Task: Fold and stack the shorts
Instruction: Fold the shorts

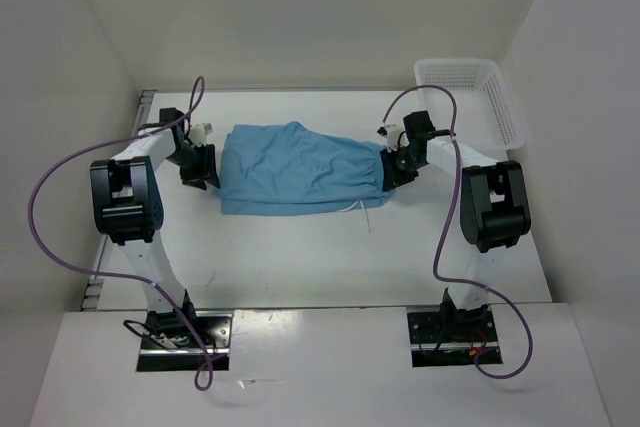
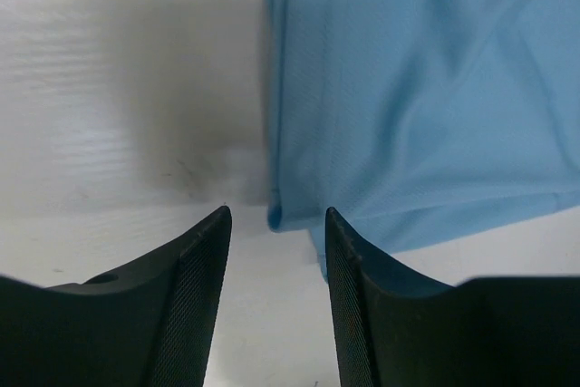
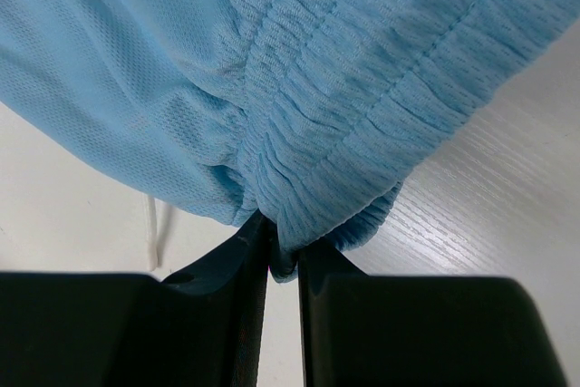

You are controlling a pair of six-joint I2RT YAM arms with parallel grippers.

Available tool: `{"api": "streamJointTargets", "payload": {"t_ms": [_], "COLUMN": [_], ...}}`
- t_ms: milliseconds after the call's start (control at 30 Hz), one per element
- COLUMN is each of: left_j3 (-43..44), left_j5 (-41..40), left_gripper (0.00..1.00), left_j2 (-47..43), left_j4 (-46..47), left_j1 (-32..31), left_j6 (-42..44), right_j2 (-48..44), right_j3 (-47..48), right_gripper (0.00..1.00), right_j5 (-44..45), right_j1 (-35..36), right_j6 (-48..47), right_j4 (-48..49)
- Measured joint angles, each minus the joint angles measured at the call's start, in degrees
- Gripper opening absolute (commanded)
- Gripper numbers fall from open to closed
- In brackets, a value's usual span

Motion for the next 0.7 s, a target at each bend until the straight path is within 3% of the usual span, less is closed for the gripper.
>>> {"api": "streamJointTargets", "payload": {"t_ms": [267,700], "left_j3": [-4.20,-2.60], "left_j5": [3.02,6.58], "left_gripper": [0.49,0.52], "left_j2": [0.22,1.66], "left_j4": [-0.96,-1.84], "left_j1": [-0.70,0.28], "left_j6": [0.00,-0.04], "right_j2": [0.09,0.09], "right_j3": [0.00,-1.01], "right_gripper": [0.19,0.19], "right_j5": [0.00,0.15], "right_j1": [0.00,0.00], "right_j6": [0.04,-1.16], "right_j4": [0.13,1.01]}}
